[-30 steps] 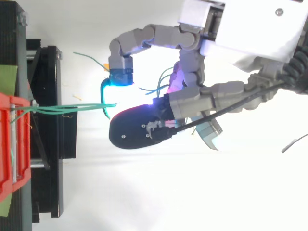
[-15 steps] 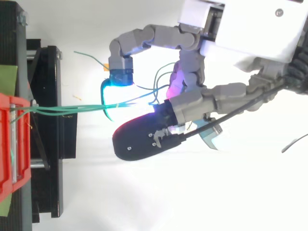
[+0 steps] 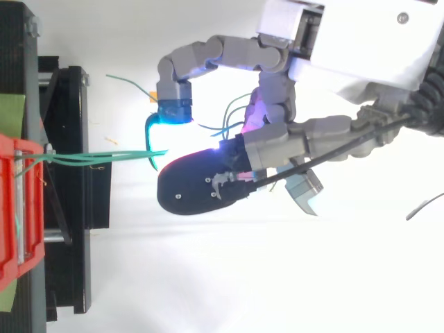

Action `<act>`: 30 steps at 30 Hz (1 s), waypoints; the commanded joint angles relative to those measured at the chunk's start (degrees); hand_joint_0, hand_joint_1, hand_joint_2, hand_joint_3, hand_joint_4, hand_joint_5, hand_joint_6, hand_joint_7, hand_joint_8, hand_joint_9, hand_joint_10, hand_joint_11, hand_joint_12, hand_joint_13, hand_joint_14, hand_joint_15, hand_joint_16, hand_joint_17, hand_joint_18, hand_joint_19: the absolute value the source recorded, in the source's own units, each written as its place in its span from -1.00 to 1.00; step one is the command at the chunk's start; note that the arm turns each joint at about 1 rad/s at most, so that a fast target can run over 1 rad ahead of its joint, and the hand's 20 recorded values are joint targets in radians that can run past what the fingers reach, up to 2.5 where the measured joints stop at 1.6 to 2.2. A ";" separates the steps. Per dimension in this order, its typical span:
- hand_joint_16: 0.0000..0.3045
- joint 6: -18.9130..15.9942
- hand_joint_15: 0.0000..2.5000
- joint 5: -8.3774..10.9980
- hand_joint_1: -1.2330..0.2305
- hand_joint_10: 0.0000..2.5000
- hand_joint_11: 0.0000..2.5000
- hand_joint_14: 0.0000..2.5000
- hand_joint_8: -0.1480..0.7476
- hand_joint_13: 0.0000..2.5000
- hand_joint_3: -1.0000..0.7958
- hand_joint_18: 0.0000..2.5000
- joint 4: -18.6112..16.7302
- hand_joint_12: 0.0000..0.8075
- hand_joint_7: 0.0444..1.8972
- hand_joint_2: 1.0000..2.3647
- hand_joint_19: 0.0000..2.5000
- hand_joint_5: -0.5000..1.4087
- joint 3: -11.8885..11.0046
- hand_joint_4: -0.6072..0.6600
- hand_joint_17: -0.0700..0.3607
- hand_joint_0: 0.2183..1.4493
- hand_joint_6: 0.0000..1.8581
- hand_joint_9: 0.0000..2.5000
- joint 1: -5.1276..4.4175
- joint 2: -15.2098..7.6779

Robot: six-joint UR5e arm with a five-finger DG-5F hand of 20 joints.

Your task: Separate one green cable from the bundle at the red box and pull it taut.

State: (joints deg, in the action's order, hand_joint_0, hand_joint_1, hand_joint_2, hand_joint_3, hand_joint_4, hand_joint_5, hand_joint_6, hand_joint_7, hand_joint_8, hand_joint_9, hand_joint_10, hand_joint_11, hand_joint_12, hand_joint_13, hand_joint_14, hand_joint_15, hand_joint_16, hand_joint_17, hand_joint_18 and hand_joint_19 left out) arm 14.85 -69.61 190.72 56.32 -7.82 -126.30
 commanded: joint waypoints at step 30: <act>-0.62 0.00 -0.55 0.00 -0.11 -0.99 -0.58 -0.99 -0.27 0.16 -0.29 -0.12 -0.09 -0.09 0.39 -0.98 -0.59 -0.32 0.01 0.10 -0.08 -0.21 -0.46 0.63 0.00 0.00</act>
State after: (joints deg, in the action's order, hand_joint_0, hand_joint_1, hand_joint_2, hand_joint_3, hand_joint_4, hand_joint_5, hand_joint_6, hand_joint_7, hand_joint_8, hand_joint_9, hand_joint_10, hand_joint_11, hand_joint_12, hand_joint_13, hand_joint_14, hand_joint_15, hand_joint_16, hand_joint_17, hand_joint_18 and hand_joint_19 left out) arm 14.88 -69.61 190.65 56.32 -7.82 -126.30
